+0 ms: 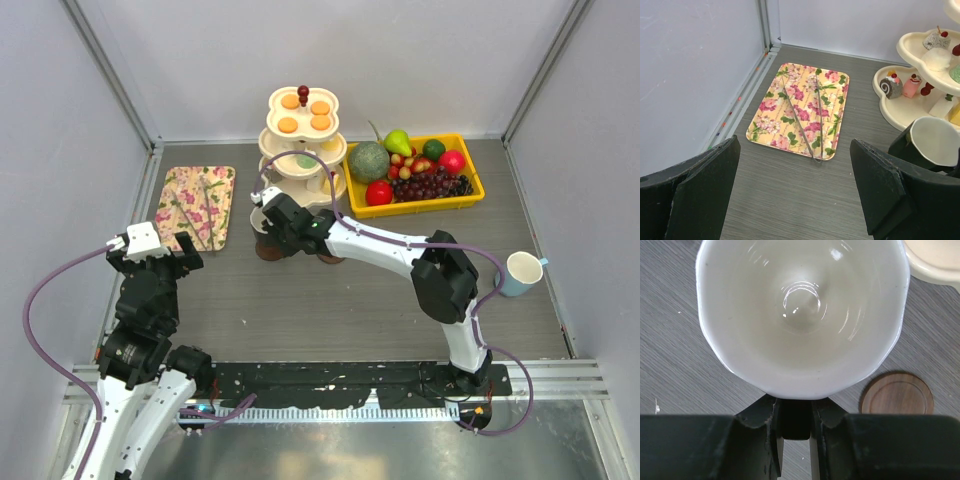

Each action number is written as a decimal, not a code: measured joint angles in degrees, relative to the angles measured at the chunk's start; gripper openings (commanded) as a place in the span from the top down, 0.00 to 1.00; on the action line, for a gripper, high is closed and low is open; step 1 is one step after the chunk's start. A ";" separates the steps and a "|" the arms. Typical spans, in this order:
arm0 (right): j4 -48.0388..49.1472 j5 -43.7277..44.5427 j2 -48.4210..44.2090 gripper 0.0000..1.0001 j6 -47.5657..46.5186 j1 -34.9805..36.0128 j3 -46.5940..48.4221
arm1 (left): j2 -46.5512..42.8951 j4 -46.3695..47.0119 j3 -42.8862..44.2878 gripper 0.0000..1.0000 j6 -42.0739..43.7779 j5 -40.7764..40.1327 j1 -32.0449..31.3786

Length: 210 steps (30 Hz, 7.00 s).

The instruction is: Serve the afternoon tea

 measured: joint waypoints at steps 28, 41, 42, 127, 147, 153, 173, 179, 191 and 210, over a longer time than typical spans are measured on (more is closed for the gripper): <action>-9.44 1.42 8.70 0.94 -0.44 1.42 10.32 | -0.15 0.20 -0.17 0.01 -0.02 0.09 0.00; -10.71 0.42 9.25 0.87 -0.35 1.42 11.82 | -0.28 0.20 -0.20 0.01 0.00 0.33 0.00; -10.71 0.28 9.42 0.87 -0.31 1.42 11.87 | -0.28 0.20 -0.20 0.01 0.00 0.35 0.00; -20.00 17.05 -51.67 0.01 8.39 -47.43 -33.18 | -2.49 0.33 -0.24 0.01 0.35 1.97 -2.12; -15.30 8.33 -46.99 0.12 13.49 -65.83 -42.03 | -2.54 1.07 -0.98 0.01 1.31 1.49 -3.91; -14.56 8.07 -46.31 0.40 13.94 -66.93 -42.75 | -3.02 1.16 -1.07 0.01 1.33 1.22 -4.39; -14.34 2.32 -48.33 0.95 17.31 -69.99 -44.00 | -4.37 1.51 -1.18 0.01 1.53 0.87 -5.03; -14.69 -1.79 -49.57 0.95 21.64 -58.36 -43.54 | -4.37 1.51 -1.20 0.01 1.53 0.55 -5.03; -12.13 -3.87 -33.38 0.85 28.76 -32.65 -31.30 | -3.82 1.55 -1.62 0.01 1.95 0.37 -5.03; -15.37 -3.48 -24.92 0.50 23.41 -23.21 -20.00 | -0.92 2.78 -2.12 0.01 2.80 0.02 -5.03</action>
